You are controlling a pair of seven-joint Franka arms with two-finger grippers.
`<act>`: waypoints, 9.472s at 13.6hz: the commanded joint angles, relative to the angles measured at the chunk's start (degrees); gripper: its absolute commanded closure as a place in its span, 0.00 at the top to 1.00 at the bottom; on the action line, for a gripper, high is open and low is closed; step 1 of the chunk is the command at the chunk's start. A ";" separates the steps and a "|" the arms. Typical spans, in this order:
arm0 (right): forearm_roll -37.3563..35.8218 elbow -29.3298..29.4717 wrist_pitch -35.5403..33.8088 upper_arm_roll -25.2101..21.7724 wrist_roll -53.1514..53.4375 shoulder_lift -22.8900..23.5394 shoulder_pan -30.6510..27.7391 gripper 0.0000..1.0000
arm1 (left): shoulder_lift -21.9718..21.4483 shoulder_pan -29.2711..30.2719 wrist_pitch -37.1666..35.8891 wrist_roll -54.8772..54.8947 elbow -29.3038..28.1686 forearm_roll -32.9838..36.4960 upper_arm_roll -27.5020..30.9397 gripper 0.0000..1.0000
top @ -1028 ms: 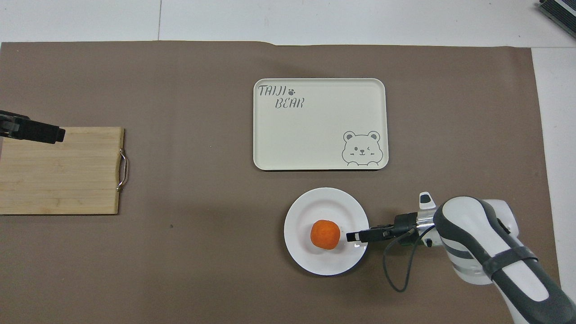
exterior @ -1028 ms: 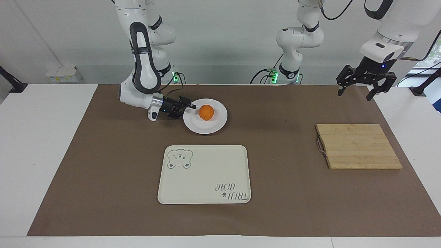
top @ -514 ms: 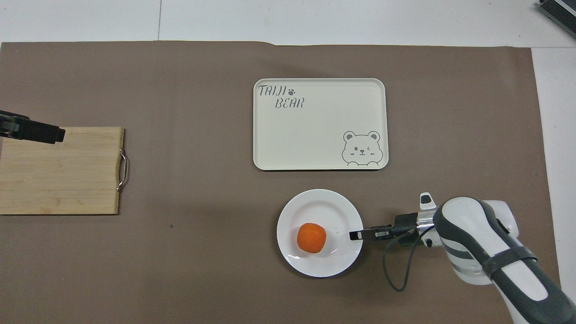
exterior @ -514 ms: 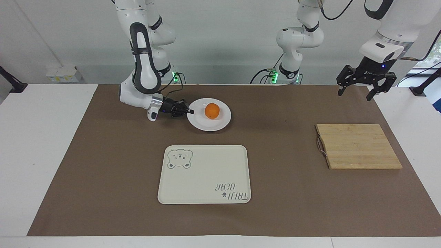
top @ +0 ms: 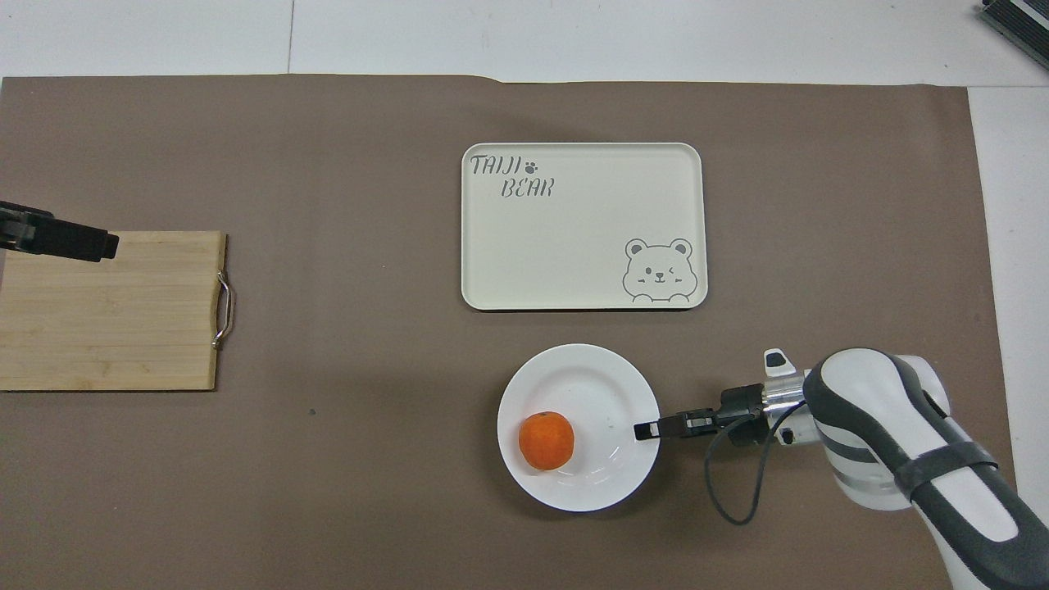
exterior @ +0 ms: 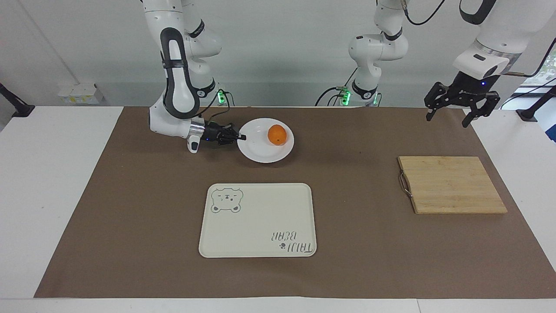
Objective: Place orange and plate with both arms
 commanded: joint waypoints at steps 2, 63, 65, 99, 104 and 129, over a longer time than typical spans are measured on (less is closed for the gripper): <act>1.83 2.93 -4.73 0.13 1.85 1.28 -2.35 0.00 | -0.64 0.84 -1.05 -0.16 -0.02 0.42 -0.53 1.00; -55.98 60.24 -1.22 -0.22 39.28 19.84 0.02 1.00 | -0.64 0.84 -1.05 -0.16 0.06 0.34 -0.62 1.00; -59.16 60.24 -4.89 -0.22 40.95 17.12 -0.50 1.00 | -0.64 0.84 -1.05 -0.16 -0.02 0.34 -0.53 1.00; -66.11 55.93 -22.14 0.22 47.11 -5.31 -4.90 1.00 | -0.64 0.84 -1.05 -0.24 -0.02 0.34 -0.62 1.00; -65.76 54.97 -23.11 0.31 46.06 -6.10 -4.63 1.00 | -0.64 0.84 -1.05 -0.16 -0.02 0.34 -0.53 1.00; -66.73 55.32 -23.64 0.22 46.23 -5.92 -4.72 1.00 | -0.73 0.84 -1.05 -0.16 -0.02 0.34 -0.53 1.00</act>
